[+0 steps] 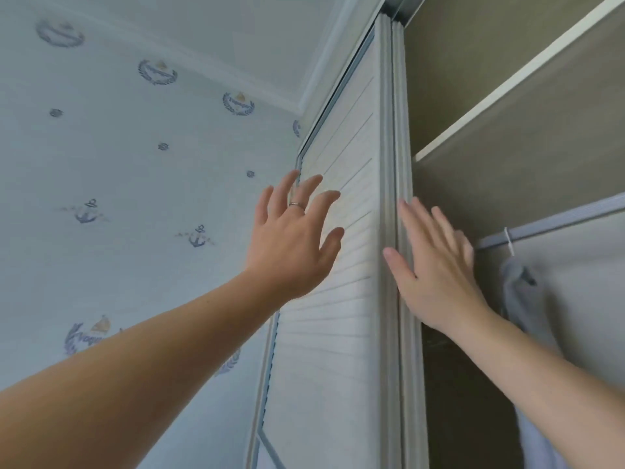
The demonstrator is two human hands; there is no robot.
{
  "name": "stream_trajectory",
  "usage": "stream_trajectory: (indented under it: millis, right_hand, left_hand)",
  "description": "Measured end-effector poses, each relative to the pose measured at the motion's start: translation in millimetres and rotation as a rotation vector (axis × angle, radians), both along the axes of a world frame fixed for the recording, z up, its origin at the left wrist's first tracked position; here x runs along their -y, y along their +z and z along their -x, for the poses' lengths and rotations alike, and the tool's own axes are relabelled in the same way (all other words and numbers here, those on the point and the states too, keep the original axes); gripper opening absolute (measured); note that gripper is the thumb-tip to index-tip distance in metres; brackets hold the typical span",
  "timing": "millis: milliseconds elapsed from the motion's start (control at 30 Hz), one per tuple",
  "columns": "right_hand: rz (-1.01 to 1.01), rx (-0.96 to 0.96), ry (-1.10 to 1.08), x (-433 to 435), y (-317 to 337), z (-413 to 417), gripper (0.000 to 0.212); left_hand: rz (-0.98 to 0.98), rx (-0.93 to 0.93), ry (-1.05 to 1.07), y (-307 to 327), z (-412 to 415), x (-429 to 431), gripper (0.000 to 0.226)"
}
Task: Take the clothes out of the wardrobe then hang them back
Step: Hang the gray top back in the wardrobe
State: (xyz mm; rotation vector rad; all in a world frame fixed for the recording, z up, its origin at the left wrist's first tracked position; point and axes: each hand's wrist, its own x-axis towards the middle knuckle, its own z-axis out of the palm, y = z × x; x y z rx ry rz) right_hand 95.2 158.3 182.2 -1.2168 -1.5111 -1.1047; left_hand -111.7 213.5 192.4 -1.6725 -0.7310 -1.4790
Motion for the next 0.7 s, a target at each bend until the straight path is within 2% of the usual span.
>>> stream_trajectory:
  millis: [133, 333, 500, 700]
  right_hand:
    - [0.059, 0.031, 0.113, -19.1, -41.2, 97.6, 0.065]
    - [0.274, 0.087, 0.41, -39.8, -135.9, 266.5, 0.071]
    - [0.482, 0.137, 0.633, -38.9, -230.1, 405.1, 0.072]
    - [0.772, 0.217, 0.884, -12.9, -361.4, 572.3, 0.074]
  left_hand:
    - [0.08, 0.018, 0.113, -47.4, 110.7, 1.3, 0.058]
    - [0.292, 0.068, 0.327, -151.0, 283.7, 17.3, 0.065]
    - [0.501, 0.098, 0.524, -257.7, 411.7, 55.9, 0.069]
    - [0.841, 0.187, 0.78, -405.1, 549.2, 132.6, 0.071]
